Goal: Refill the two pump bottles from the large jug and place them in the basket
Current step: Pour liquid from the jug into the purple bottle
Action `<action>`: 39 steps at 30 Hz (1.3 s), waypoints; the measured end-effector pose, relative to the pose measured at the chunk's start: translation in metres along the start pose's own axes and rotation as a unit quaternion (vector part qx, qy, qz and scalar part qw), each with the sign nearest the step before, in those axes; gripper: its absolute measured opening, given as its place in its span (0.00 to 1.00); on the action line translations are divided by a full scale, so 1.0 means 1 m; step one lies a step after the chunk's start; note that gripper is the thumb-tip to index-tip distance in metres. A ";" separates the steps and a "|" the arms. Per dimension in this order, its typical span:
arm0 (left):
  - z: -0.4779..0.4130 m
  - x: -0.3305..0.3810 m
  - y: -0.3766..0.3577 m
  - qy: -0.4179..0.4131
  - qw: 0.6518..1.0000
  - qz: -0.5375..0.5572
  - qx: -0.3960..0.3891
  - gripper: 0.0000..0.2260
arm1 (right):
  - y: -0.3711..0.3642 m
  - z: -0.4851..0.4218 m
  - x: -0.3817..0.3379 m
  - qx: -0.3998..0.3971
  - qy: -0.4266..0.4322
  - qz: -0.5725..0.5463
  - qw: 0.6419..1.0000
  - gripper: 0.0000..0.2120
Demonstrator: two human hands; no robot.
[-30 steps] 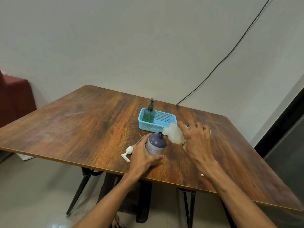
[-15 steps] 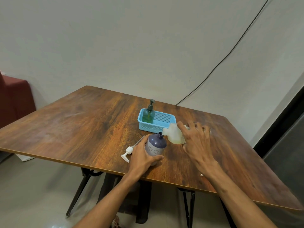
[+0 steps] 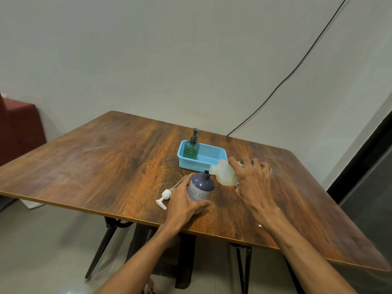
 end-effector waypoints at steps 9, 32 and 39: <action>-0.001 -0.002 0.000 0.002 1.000 -0.001 0.000 0.41 | 0.001 0.000 -0.001 0.000 -0.004 0.004 1.000 0.42; -0.003 -0.005 -0.001 0.004 1.000 -0.005 0.003 0.42 | 0.001 0.000 0.001 -0.007 -0.002 0.006 1.000 0.42; -0.002 -0.002 -0.001 -0.001 1.000 -0.002 0.003 0.41 | 0.002 0.000 0.001 -0.008 0.000 0.005 1.000 0.42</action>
Point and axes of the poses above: each hand's wrist, its own z-axis away from the middle knuckle, its own y-axis out of the back of the hand, x = y × z, the point moved 4 cm from there along -z, towards the middle knuckle, and after that the axes turned 9 degrees about -x, right-handed, at the moved point
